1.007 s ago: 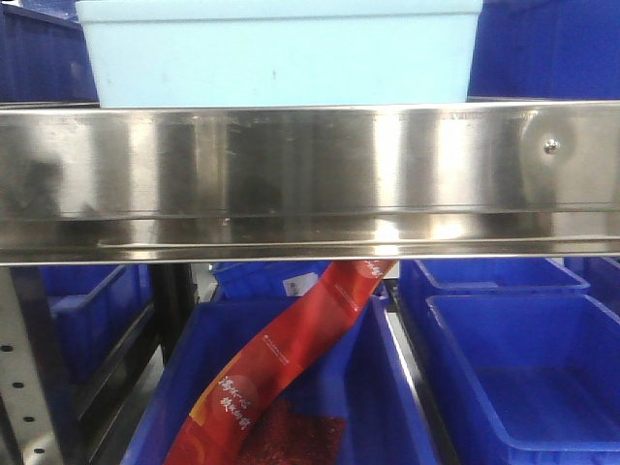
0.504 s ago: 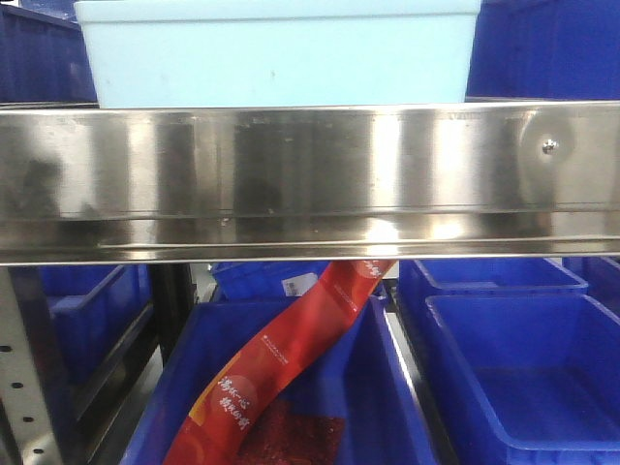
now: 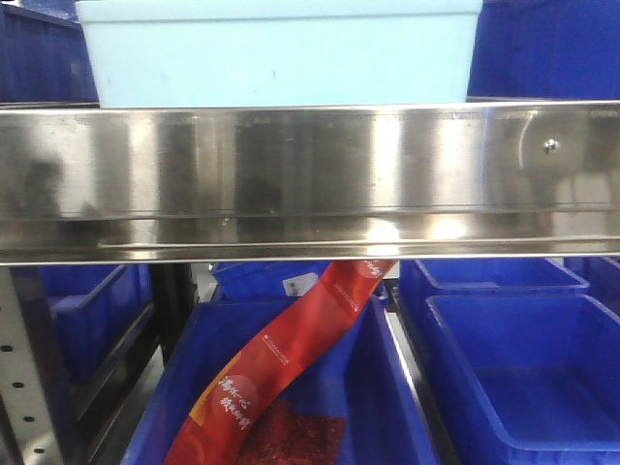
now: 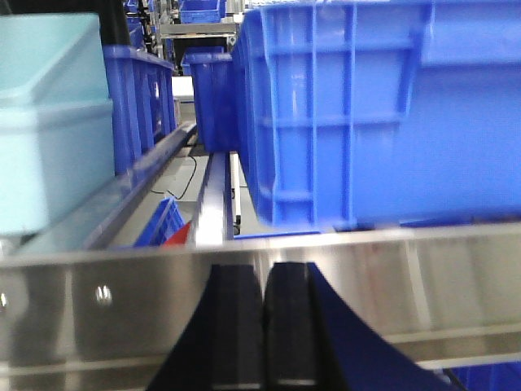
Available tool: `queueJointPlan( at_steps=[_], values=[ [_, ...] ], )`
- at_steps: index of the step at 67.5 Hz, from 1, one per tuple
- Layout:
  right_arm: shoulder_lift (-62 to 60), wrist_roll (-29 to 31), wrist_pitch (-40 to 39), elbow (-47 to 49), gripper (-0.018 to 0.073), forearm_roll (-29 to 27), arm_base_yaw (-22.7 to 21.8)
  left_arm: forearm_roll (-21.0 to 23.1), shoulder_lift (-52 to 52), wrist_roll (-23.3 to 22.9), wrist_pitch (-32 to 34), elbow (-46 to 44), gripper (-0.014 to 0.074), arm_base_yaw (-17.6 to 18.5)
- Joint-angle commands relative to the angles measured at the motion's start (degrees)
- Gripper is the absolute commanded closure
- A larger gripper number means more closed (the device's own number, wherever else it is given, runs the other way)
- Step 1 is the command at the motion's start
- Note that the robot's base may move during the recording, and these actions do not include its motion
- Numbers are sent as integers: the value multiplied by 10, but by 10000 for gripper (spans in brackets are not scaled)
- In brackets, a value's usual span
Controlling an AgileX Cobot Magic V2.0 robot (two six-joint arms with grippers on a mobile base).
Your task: Move two blue bins to right shelf middle
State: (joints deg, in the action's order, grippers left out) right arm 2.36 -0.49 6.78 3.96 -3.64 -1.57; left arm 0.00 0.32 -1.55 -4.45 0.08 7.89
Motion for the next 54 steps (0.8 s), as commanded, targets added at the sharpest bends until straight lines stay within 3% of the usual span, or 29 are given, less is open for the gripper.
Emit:
queueJointPlan(
  at_steps=[1,8,54],
  values=[
    [-24,5,-9,-30,721,-1,-3,5,-3,1,10,-1,707,-3],
    [-24,5,-36,-40,721,-1,-4,5,-3,1,10,-1,707,-3],
    [-24,5,-21,-40,721,-1,-4,5,-3,1,10,-1,707,-3]
  ],
)
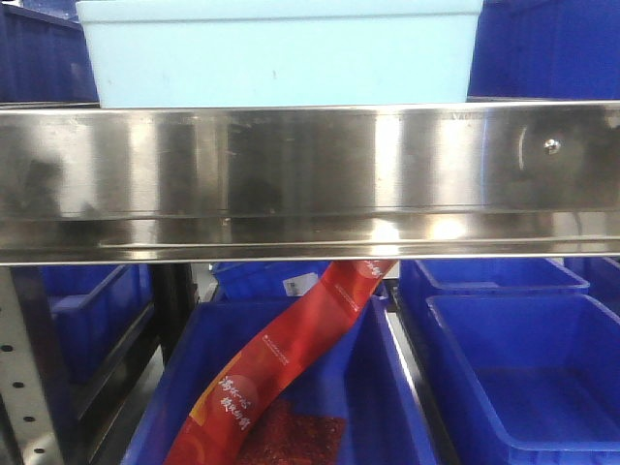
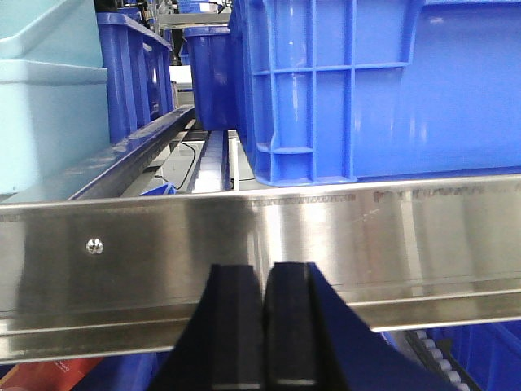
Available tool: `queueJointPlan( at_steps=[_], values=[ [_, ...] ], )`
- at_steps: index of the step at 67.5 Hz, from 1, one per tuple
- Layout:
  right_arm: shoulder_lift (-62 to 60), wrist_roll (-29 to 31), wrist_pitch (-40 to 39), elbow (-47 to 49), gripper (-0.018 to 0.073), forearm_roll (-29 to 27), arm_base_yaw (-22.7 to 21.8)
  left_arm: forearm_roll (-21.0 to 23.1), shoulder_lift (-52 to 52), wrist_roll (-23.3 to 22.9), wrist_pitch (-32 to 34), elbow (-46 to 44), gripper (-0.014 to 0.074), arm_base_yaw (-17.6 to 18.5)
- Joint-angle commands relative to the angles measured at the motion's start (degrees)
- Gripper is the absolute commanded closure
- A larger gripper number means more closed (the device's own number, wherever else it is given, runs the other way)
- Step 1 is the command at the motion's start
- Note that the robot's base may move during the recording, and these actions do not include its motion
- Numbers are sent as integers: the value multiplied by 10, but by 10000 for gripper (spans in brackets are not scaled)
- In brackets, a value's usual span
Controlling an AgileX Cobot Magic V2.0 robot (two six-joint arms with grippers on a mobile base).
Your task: Move two blue bins to right shelf middle
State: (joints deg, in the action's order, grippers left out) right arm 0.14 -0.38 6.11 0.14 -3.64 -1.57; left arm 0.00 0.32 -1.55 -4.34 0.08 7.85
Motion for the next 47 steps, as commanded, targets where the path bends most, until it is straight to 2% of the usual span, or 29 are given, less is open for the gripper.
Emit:
queueJointPlan(
  at_steps=[1,47],
  values=[
    [-1,4,-15,-1,721,-1,-4,5,-3,1,9,-1,707,-3],
    [-1,4,-15,-1,721,-1,-4,5,-3,1,9,-1,707,-3]
  ],
)
